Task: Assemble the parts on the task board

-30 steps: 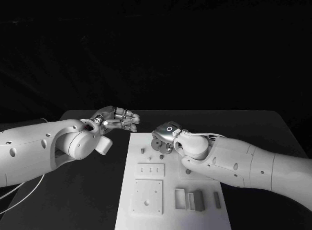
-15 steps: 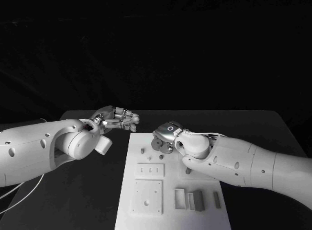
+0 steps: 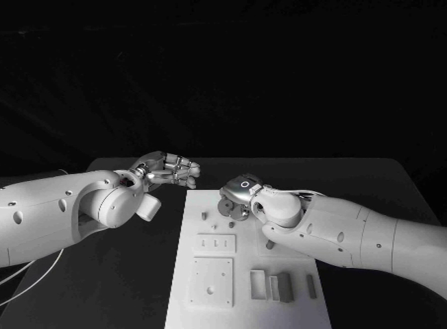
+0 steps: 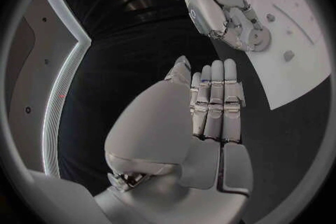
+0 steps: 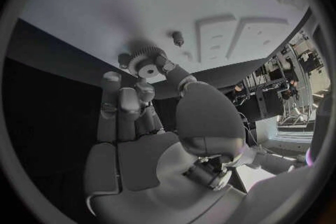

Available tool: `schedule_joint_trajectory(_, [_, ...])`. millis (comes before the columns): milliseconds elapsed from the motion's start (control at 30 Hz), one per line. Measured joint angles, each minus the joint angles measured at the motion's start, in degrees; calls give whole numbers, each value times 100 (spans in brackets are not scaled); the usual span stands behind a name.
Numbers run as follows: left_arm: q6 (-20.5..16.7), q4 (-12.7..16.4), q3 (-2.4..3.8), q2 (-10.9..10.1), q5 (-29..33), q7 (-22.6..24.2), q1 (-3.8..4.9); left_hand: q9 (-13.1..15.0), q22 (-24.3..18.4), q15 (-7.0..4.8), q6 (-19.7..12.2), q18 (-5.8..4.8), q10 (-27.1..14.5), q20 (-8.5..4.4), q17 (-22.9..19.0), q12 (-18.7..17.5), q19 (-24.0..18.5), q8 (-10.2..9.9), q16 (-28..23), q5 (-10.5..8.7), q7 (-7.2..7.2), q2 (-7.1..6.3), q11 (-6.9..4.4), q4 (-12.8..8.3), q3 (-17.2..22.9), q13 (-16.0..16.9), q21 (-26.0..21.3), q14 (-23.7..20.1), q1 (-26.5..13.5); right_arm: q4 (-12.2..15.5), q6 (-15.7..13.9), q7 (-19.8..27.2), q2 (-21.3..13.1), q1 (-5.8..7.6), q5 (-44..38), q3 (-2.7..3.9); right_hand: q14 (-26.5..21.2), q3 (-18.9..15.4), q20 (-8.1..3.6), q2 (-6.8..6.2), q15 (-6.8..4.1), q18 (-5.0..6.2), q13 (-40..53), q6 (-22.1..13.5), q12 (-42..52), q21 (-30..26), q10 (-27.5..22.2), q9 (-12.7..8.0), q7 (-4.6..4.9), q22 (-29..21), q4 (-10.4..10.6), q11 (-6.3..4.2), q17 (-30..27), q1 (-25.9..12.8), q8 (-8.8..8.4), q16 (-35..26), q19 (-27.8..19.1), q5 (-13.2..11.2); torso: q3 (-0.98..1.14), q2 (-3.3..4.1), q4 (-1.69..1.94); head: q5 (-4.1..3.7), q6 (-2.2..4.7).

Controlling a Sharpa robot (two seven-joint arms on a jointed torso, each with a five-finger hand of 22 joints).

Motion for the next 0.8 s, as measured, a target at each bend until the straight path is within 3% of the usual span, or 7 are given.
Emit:
schedule_joint_trajectory(733, [-1, 8, 0, -11, -2, -2, 4, -1, 0, 0, 0, -3, 0, 0, 10, 0, 0, 0, 0, 0, 0, 0, 0, 0, 0, 0, -22, 0, 0, 5, 76, -10, -12, -6, 32, -15, -18, 17, 2, -4, 18, 0, 0, 0, 0, -9, -11, -35, 0, 0, -16, 17, 1, 6, -61, 0, 0, 1, -1, -1, -1, 7, 1])
schedule_joint_trajectory(800, [-1, 8, 0, -9, -2, -2, 5, 4, 0, 0, 0, -3, 0, 0, 10, 0, 0, 0, 0, 0, 0, 0, 0, 0, 0, 0, -22, 0, 0, -8, 72, -10, -8, -7, 42, -18, -42, 17, 2, -50, 42, 0, 0, 0, 0, -24, -22, -80, 0, 0, -16, 29, 1, 15, -165, 0, 0, 1, 1, -1, -1, 7, 4])
